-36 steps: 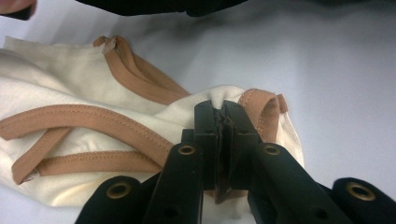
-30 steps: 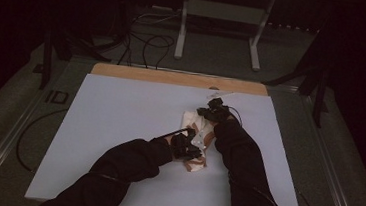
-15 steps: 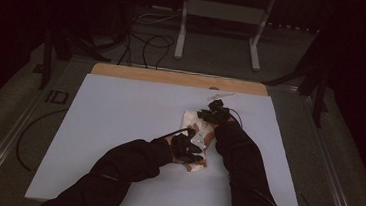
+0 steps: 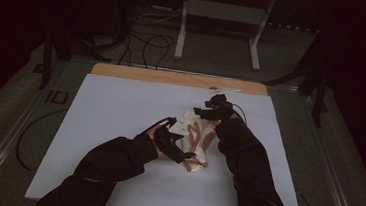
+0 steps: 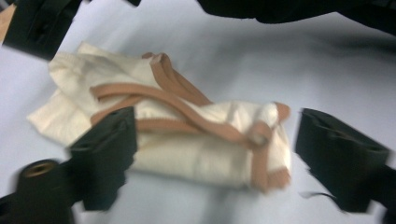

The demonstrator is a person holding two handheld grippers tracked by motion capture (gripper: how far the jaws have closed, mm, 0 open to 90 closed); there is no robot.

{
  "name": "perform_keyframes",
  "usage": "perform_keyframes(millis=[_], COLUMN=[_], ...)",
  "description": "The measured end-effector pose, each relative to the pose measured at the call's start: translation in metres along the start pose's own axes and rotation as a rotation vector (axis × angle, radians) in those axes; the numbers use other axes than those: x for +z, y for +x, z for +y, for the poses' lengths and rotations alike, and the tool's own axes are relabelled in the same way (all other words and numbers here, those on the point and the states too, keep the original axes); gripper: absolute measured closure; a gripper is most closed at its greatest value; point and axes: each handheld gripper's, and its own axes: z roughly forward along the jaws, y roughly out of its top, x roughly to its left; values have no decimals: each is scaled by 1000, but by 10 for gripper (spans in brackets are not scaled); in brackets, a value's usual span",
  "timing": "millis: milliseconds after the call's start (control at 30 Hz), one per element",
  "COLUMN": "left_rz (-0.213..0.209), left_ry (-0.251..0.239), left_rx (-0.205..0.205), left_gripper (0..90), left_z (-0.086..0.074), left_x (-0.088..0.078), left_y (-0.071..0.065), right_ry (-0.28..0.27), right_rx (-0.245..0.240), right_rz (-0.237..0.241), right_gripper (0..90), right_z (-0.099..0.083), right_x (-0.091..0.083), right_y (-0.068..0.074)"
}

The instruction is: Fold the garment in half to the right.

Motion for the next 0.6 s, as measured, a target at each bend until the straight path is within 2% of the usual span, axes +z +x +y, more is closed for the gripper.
perform_keyframes(millis=[100, 200, 233, 267, 333, 433, 500, 600], left_rz=[46, 60, 82, 82, 120, 144, 146, 166], left_ry=[-14, -24, -33, -33, -54, -59, -58, -52], left_rx=[-16, -42, -48, -48, -68, -72, -78, -93], left_gripper=[8, 3, 3, 3, 3, 3, 3, 3], left_z=[-12, -23, -32, -32, -51, -72, -84, -97], left_x=[-14, -23, -30, -30, -44, -56, -63, -70], left_y=[1, 2, 2, 2, 1, -2, -3, -4], right_ry=[7, 20, 30, 30, 65, 95, 120, 149], right_rx=[-17, -30, -39, -39, -82, -97, -117, -124], right_rz=[4, 23, 23, 23, 17, 20, 12, 1], right_gripper=[394, 401, 400, 400, 396, 399, 411, 467], right_z=[-1, -5, -7, -7, -16, -22, -26, -29], right_x=[-5, -5, -5, -5, 2, 11, 17, 24], right_y=[12, 21, 26, 26, 39, 44, 46, 45])
